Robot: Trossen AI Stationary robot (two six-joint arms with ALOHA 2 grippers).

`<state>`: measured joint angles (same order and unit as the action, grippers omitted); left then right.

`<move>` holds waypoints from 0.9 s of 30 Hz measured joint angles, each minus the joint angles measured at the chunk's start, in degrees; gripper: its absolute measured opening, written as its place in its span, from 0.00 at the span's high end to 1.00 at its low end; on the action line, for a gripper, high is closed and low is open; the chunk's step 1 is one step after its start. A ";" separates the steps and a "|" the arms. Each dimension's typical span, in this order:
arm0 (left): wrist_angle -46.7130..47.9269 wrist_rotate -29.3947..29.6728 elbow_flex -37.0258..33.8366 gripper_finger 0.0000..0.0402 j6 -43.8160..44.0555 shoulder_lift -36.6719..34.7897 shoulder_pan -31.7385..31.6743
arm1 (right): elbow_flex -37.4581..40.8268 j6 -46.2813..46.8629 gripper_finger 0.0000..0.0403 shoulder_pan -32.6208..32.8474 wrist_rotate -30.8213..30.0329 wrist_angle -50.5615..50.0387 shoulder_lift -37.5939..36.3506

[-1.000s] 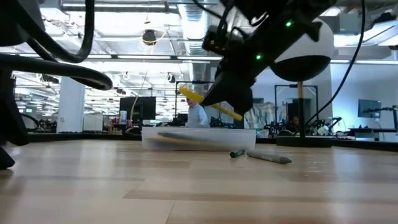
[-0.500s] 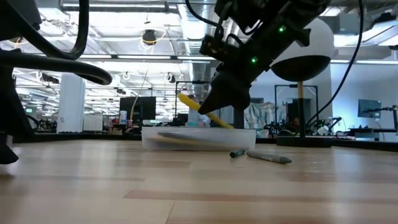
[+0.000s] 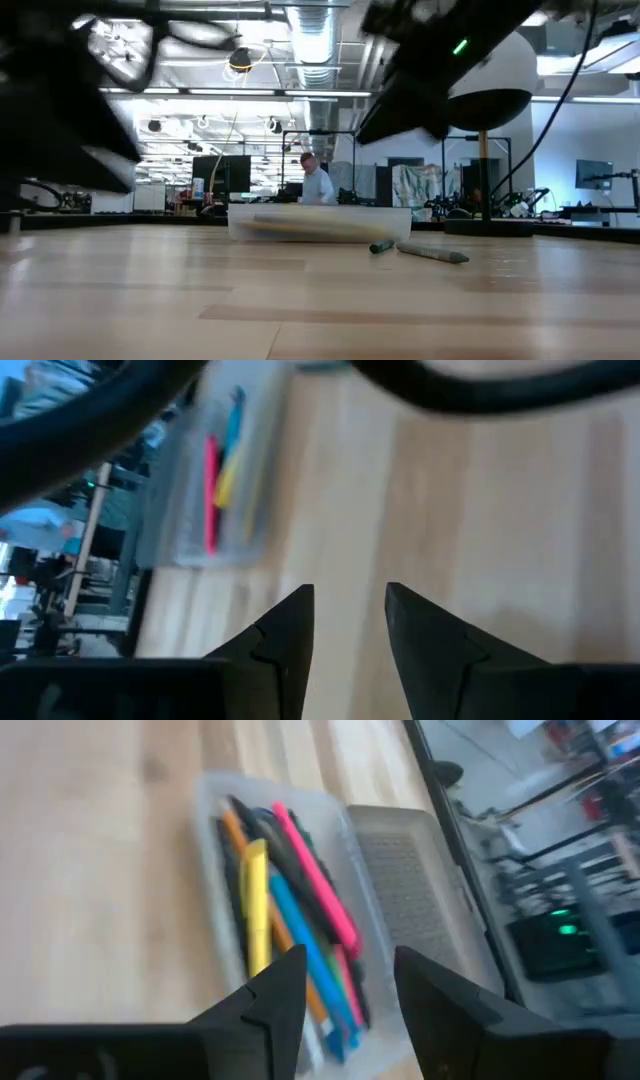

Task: Pick & place school supplies into a supply box
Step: Put the green crayon into the gray supply box

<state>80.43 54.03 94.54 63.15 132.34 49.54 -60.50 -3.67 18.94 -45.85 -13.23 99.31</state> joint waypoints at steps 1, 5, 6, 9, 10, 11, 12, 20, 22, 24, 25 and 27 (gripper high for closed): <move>0.11 1.24 0.46 0.70 0.05 -0.07 -0.70 | -0.02 2.62 0.64 1.51 0.03 -2.53 -1.55; -0.26 5.02 2.44 0.70 -2.75 -0.11 -4.46 | -0.03 15.50 0.66 7.79 1.96 -13.78 -6.96; -0.41 5.80 2.85 0.70 -3.82 -0.12 -5.59 | -0.07 18.46 0.67 9.53 2.33 -15.93 -7.98; -1.23 6.48 4.24 0.70 -7.56 -0.12 -9.28 | -0.05 26.30 0.68 14.86 2.41 -21.21 -10.30; -2.15 6.34 4.71 0.70 -9.35 -0.12 -10.56 | -0.07 28.35 0.69 16.71 2.41 -22.59 -10.68; -3.48 5.87 5.16 0.70 -11.57 -0.12 -11.74 | -0.01 30.31 0.69 18.42 2.41 -23.92 -10.99; -5.46 5.20 5.57 0.70 -14.17 -0.12 -12.90 | 0.01 32.00 0.69 20.12 2.39 -24.39 -11.17; -26.35 -4.85 7.95 0.70 -38.66 -0.12 -20.34 | 0.05 40.59 0.70 31.46 1.95 -25.90 -8.89; -29.56 -8.35 8.13 0.70 -41.92 -0.14 -22.12 | -0.03 41.65 0.70 33.30 1.50 -25.36 -7.90; -31.82 -12.73 8.12 0.70 -44.37 -0.14 -24.10 | 0.01 42.38 0.70 34.91 1.02 -25.57 -6.66; -32.88 -15.12 8.11 0.70 -45.31 -0.14 -25.09 | 0.01 42.73 0.70 35.66 0.84 -25.52 -6.09; -35.02 -19.92 8.11 0.70 -46.85 -0.14 -27.10 | 0.01 43.68 0.70 36.50 0.69 -25.34 -5.08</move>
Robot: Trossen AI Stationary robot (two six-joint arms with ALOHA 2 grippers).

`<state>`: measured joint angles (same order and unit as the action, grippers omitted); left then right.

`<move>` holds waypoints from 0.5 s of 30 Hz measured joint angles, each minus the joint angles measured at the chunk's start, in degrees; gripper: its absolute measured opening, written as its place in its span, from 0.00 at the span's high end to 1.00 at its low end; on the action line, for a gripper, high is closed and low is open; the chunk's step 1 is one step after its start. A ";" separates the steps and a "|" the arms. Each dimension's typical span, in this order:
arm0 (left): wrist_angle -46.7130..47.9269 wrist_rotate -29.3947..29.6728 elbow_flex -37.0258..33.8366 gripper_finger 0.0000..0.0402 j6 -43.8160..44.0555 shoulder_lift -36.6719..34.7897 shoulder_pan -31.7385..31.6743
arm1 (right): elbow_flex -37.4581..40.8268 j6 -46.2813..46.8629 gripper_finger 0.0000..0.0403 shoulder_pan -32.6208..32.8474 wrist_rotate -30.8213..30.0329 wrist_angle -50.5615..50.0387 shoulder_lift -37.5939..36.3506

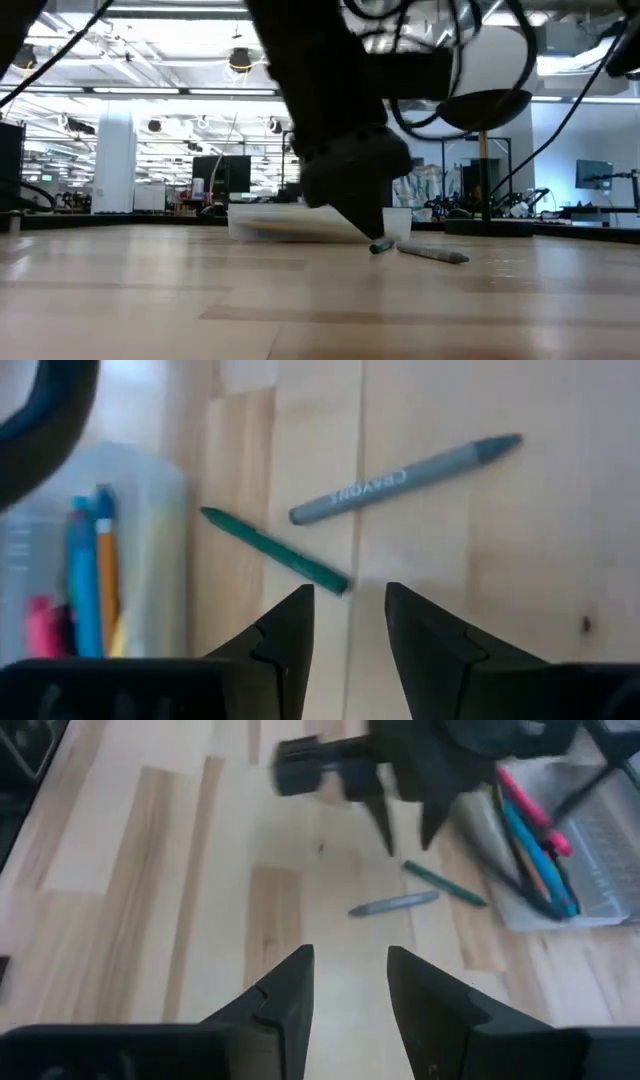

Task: Pick & place school supplies into a supply box
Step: Put the green crayon into the gray supply box

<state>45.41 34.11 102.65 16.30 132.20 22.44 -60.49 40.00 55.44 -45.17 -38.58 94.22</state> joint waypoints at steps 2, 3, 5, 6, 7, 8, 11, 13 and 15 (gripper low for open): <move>-0.74 -2.88 0.00 0.70 -0.45 0.00 -1.68 | 0.00 1.34 0.70 0.75 0.02 -0.04 1.30; -0.99 -3.32 0.00 0.70 -0.53 0.00 -2.29 | 0.00 1.96 0.70 0.98 0.03 -0.05 1.88; -1.37 -3.40 0.00 0.70 -1.13 0.00 -3.13 | 0.00 2.08 0.70 1.27 0.05 -0.03 2.79; -1.52 -3.43 0.00 0.70 -1.71 0.00 -3.36 | 0.00 2.08 0.70 1.31 0.04 -0.05 3.33; -1.76 -3.49 0.00 0.70 -2.14 0.00 -3.56 | 0.00 2.10 0.70 1.31 0.09 -0.02 3.69; -1.99 -3.79 0.00 0.70 -2.30 0.00 -3.88 | 0.00 2.10 0.70 1.31 0.16 -0.23 4.06; -2.75 -5.16 0.00 0.70 -2.39 0.00 -4.79 | 0.00 2.38 0.70 1.02 0.20 -0.04 4.31; -3.10 -5.83 0.00 0.70 -2.37 0.00 -5.34 | 0.00 3.42 0.70 1.00 0.22 -0.31 4.43; -3.15 -5.92 0.00 0.70 -2.14 0.00 -5.90 | 0.00 3.61 0.70 1.00 0.24 -0.03 4.43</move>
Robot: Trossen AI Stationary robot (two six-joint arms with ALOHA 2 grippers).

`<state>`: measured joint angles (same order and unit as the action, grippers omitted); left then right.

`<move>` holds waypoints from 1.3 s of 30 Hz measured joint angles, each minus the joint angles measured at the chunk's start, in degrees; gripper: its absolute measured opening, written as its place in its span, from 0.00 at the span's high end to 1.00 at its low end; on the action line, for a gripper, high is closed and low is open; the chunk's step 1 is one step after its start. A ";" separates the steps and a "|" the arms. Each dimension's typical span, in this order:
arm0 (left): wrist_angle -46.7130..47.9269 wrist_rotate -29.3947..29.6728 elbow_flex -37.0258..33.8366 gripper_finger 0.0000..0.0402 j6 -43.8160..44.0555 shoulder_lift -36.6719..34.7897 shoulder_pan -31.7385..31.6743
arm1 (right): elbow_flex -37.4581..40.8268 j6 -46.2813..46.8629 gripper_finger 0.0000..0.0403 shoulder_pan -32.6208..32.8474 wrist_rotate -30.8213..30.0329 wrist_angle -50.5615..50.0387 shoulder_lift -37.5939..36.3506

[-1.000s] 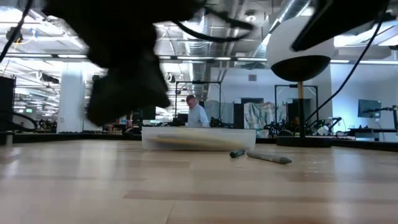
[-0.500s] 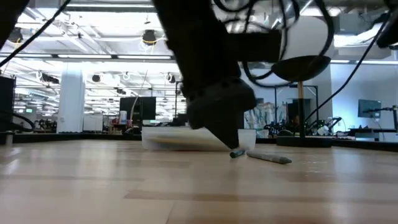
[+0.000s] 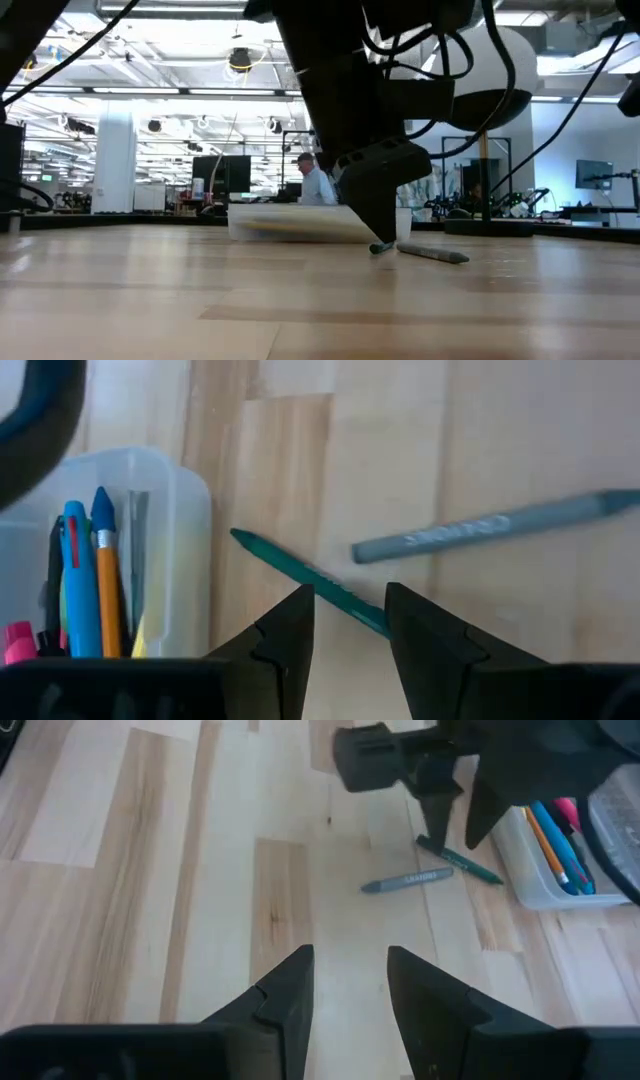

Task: Pick & place school supplies into a supply box
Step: Put the green crayon into the gray supply box

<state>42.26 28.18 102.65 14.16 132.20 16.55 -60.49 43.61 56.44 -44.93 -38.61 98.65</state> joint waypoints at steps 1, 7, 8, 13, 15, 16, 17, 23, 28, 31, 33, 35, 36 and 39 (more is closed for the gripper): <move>0.03 -0.06 0.00 0.70 0.47 0.00 -0.32 | 0.00 0.02 0.70 0.04 0.02 0.05 0.00; 0.22 -5.43 -0.07 0.70 2.79 0.00 -2.56 | 0.00 0.07 0.70 0.09 0.04 0.74 0.00; 0.32 -5.49 -0.07 0.70 3.07 0.00 -2.76 | 0.00 0.07 0.70 0.09 0.06 0.88 0.00; 0.90 -5.22 -0.09 0.67 3.56 0.00 -3.26 | 0.00 0.07 0.70 0.09 0.15 1.23 -0.01; 1.03 -5.02 -0.23 0.66 3.93 0.02 -3.20 | 0.00 0.07 0.70 0.09 0.17 1.40 0.00; 1.09 -4.94 -0.59 0.65 4.31 0.00 -3.20 | 0.00 0.07 0.70 0.09 0.17 1.40 0.00; 1.24 -4.82 -0.76 0.65 4.75 0.00 -3.28 | 0.00 0.07 0.70 0.09 0.17 1.45 0.00; 1.26 -8.89 -3.77 0.62 7.70 -0.61 -4.19 | 0.00 0.04 0.70 0.09 0.72 2.27 -0.02; 0.76 -12.60 -4.90 0.62 4.62 -0.59 -4.14 | 0.00 0.03 0.70 0.07 1.45 2.47 0.00; 0.66 -13.10 -5.00 0.62 1.49 -0.55 -3.57 | 0.00 0.02 0.70 0.07 1.46 2.46 -0.01; 0.95 -13.51 -5.01 0.62 0.13 -0.52 -3.25 | 0.00 0.02 0.70 0.07 1.46 2.47 -0.02; 1.50 -13.91 -5.01 0.62 -0.48 -0.52 -2.93 | 0.00 0.00 0.70 0.07 1.46 2.46 -0.02; 1.81 -14.29 -5.01 0.62 -0.75 -0.52 -2.81 | 0.00 0.00 0.70 0.07 1.46 2.47 -0.02; 2.55 -15.05 -5.01 0.62 -1.40 -0.57 -2.27 | 0.00 -0.02 0.70 0.07 1.46 2.47 -0.02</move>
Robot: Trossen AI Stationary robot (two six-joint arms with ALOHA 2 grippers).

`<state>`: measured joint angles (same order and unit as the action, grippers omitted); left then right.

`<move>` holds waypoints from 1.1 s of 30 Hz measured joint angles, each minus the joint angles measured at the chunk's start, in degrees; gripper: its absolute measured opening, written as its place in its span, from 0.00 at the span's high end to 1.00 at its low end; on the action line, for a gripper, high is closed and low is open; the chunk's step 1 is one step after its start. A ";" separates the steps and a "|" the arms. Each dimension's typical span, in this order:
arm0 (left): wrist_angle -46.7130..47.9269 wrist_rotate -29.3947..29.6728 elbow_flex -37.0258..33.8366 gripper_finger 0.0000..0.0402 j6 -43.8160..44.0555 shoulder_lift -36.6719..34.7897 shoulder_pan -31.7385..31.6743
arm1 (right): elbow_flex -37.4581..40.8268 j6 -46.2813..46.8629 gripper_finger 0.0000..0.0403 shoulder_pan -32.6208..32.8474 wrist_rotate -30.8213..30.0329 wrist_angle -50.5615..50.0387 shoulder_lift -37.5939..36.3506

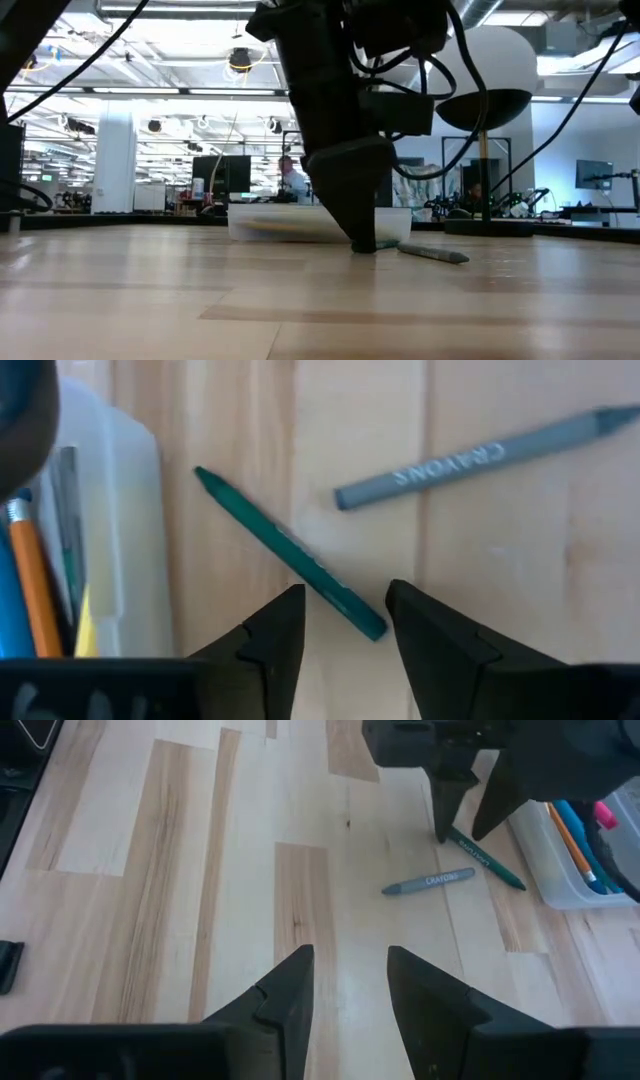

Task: Pick & place school supplies into a supply box
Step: Put the green crayon into the gray supply box

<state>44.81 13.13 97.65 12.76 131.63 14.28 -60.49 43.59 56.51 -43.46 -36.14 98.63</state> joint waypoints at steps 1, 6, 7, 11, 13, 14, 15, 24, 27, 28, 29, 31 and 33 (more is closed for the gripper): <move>0.16 -0.25 0.00 0.63 -0.36 -0.02 0.20 | 0.00 0.00 0.70 0.00 0.00 -0.02 0.00; 0.38 -1.73 0.00 0.74 -1.23 -0.04 0.51 | 0.00 0.00 0.70 -0.01 0.00 0.00 0.00; 0.36 -1.93 0.00 0.77 -1.23 -0.04 0.51 | 0.00 -0.02 0.70 -0.02 0.00 0.00 0.00; 0.21 -2.54 0.00 0.87 -1.38 -0.04 0.51 | 0.00 -0.02 0.70 -0.02 0.00 0.29 0.00; 0.15 -2.61 0.00 0.91 -2.09 -0.04 0.51 | 0.00 -0.02 0.70 -0.02 0.00 0.46 0.00; 0.14 -2.57 0.00 0.92 -2.56 -0.04 0.51 | 0.00 -0.02 0.70 -0.02 0.00 0.44 0.00; 0.16 -2.48 0.00 0.94 -2.76 -0.04 0.52 | 0.00 -0.02 0.70 -0.02 0.00 0.46 0.00; 0.57 -2.05 0.00 0.93 -3.83 -0.04 1.00 | 0.00 -0.02 0.70 -0.02 0.00 0.44 0.00; 1.34 -1.71 0.02 0.92 -3.05 -0.04 1.36 | 0.00 -0.02 0.70 -0.02 -0.02 0.44 0.00; 1.56 -1.67 0.02 0.91 -3.02 -0.04 1.44 | 0.00 -0.02 0.70 -0.02 0.00 0.44 0.00; 1.61 -1.63 0.02 0.91 -3.02 -0.04 1.49 | 0.00 -0.02 0.70 -0.02 -0.01 0.44 0.00; 1.54 -1.63 0.02 0.89 -3.02 -0.04 1.49 | 0.00 -0.02 0.70 -0.02 -0.02 0.45 0.00; 1.48 -1.60 0.15 0.87 -3.03 -0.04 1.49 | 0.00 -0.02 0.70 -0.02 -0.02 0.61 0.00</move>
<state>46.29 11.54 97.79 9.73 131.59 15.77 -60.49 43.57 56.49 -43.48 -35.53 98.63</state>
